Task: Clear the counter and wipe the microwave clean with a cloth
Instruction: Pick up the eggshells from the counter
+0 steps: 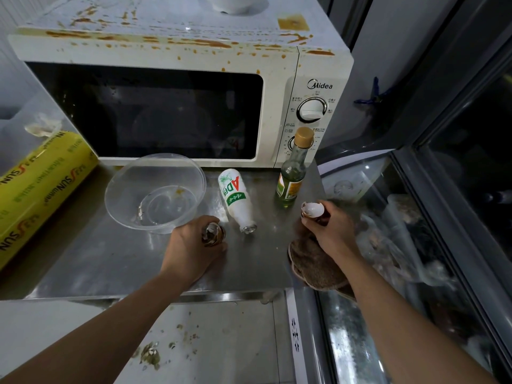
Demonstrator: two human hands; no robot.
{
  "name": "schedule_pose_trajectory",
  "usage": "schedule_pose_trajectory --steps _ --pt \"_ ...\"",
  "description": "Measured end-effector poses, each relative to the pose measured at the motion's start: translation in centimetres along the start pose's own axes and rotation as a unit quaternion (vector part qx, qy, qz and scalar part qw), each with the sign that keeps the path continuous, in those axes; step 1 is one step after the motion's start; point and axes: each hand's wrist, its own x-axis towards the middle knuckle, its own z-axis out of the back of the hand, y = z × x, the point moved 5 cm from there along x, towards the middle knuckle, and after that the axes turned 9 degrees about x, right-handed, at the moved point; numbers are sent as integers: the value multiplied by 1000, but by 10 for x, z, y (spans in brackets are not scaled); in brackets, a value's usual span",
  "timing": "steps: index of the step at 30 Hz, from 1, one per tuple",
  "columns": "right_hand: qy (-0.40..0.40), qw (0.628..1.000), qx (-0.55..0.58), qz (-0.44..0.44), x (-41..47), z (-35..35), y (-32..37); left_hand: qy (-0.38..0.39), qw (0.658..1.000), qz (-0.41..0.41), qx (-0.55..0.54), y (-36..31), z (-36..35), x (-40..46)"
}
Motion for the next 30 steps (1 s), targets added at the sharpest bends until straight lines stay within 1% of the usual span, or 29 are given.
schedule_pose_trajectory --steps 18,22,30 --pt "31 999 -11 -9 5 -1 2 1 1000 2 -5 4 -2 0" --pt "45 999 -16 11 4 -3 6 -2 1000 -4 -5 6 -2 0" --pt "90 988 -102 68 6 -12 12 0 1000 -4 -6 9 -4 0"
